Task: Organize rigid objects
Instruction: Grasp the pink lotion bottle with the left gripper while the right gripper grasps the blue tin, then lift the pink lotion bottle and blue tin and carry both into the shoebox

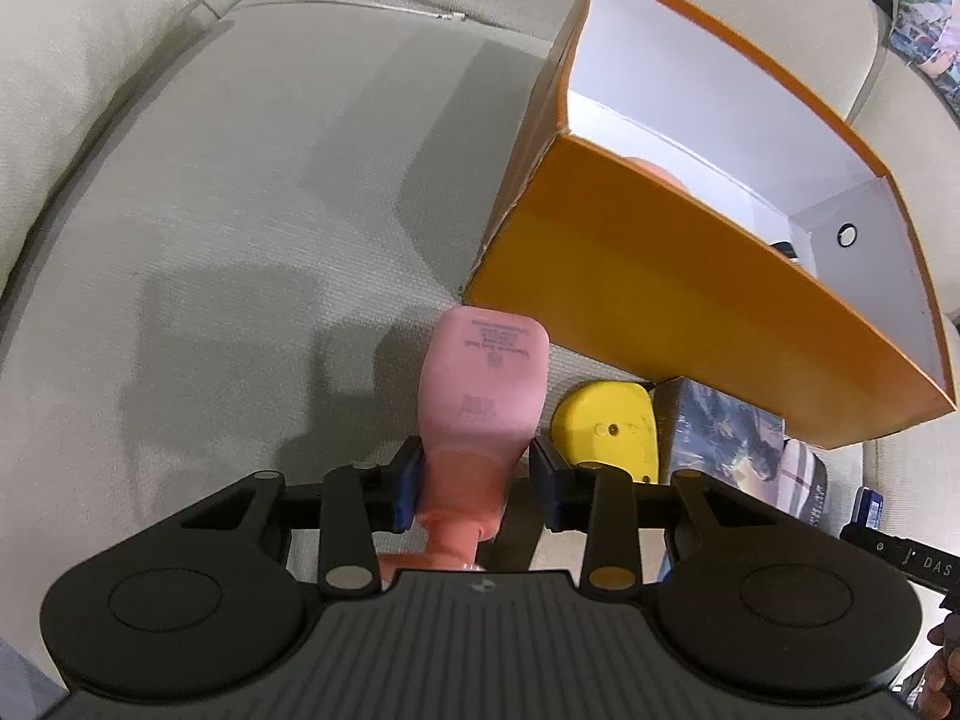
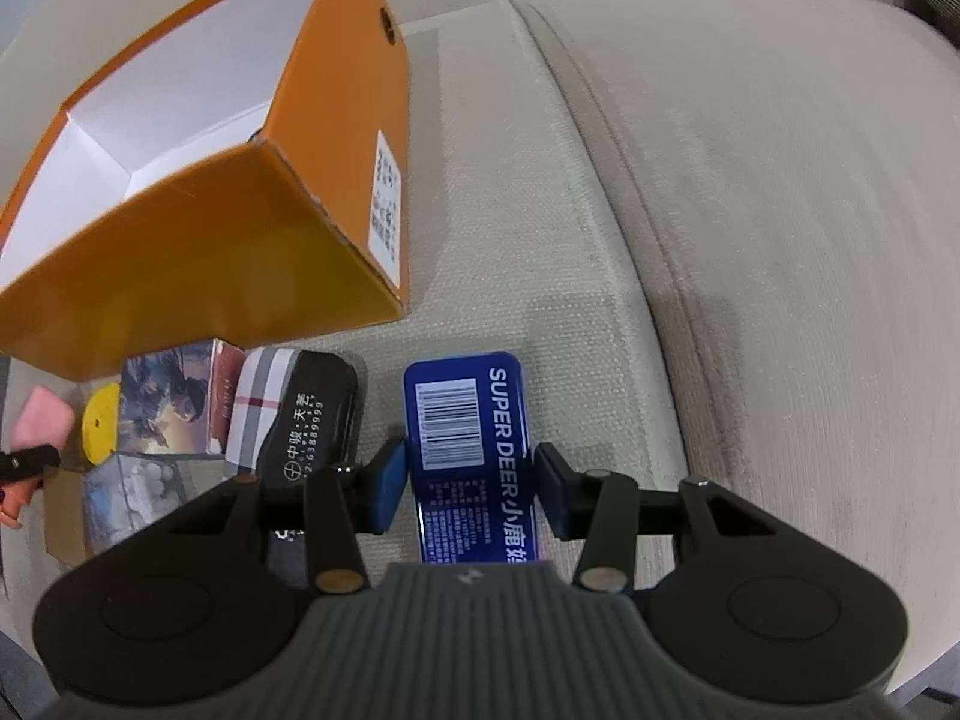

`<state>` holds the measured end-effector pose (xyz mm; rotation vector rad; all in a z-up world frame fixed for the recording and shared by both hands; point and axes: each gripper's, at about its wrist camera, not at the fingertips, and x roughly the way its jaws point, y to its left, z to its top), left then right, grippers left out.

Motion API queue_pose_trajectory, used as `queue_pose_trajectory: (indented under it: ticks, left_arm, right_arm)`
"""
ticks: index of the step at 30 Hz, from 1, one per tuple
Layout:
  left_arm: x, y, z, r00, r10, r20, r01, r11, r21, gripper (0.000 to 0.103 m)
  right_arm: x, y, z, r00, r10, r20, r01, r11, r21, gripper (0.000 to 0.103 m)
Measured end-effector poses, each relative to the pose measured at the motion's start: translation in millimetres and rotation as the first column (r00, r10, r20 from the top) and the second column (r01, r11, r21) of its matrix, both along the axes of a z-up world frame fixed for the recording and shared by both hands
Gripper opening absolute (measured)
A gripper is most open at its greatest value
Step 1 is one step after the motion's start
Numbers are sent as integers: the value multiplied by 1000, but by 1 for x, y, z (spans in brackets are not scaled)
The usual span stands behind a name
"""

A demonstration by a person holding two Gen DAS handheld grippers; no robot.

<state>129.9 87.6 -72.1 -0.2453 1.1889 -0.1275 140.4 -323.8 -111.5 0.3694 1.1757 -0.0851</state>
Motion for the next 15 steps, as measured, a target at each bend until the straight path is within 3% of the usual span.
queue_pose_trajectory:
  ticks: [15]
  left_arm:
    - [-5,4,14,1000,10,18,-9,999,-54,38]
  right_arm:
    - [-12,-5,16,999,-13,35,11,999,47,48]
